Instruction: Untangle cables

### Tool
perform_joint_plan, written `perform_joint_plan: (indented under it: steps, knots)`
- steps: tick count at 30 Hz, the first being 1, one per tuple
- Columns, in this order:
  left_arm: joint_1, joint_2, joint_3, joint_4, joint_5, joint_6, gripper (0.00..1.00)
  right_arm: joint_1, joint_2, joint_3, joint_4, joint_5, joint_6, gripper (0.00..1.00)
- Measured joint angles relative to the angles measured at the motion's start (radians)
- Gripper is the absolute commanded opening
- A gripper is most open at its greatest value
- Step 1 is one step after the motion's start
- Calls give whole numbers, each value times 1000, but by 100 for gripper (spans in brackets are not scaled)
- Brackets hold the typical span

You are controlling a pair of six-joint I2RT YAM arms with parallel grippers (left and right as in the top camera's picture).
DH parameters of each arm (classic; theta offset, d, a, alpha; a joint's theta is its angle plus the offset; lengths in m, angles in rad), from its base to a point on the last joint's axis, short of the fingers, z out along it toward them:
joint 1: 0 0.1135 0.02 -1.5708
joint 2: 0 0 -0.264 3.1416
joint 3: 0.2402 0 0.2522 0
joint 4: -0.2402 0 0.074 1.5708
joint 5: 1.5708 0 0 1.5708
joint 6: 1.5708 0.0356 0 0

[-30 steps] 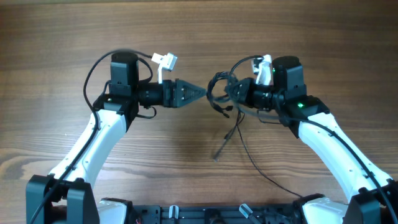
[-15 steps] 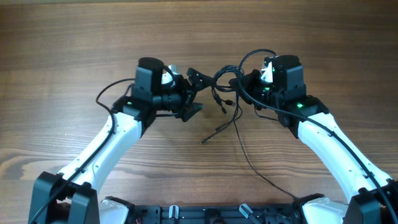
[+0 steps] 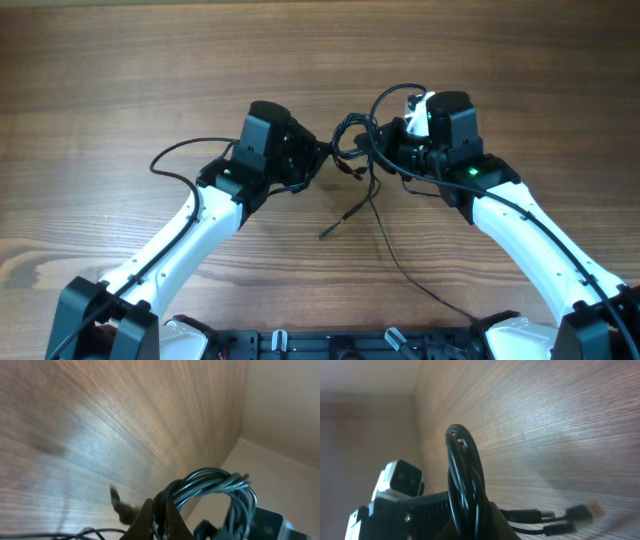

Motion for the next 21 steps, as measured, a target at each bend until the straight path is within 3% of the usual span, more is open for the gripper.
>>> perform_joint_plan:
  steps: [2, 4, 5, 7, 8, 10, 16, 21]
  knots:
    - [-1, 0, 0, -3, -38, 47, 4, 1, 0, 0, -4, -6, -47, 6]
    - [4, -1, 0, -3, -52, 97, 4, 2, 0, 0, -12, -12, -96, 8]
    - [5, -2, 0, -3, -52, 121, 4, 2, 0, 0, -12, -16, -116, 20]
    - [10, -4, 0, -3, -47, 160, 4, 2, 0, 0, -8, -23, -142, 65]
    - [14, -4, 0, -3, -51, 182, 4, 3, 0, 0, -8, -27, -157, 82]
    - [35, -4, 0, -7, -69, 217, 4, 0, 0, 0, -11, -29, -186, 100]
    - [122, -4, 0, -8, -98, 334, 4, 0, 0, 0, -141, -29, -421, 100]
    - [190, -4, 0, 24, -48, 363, 4, 9, 0, 0, -162, -28, -634, 98]
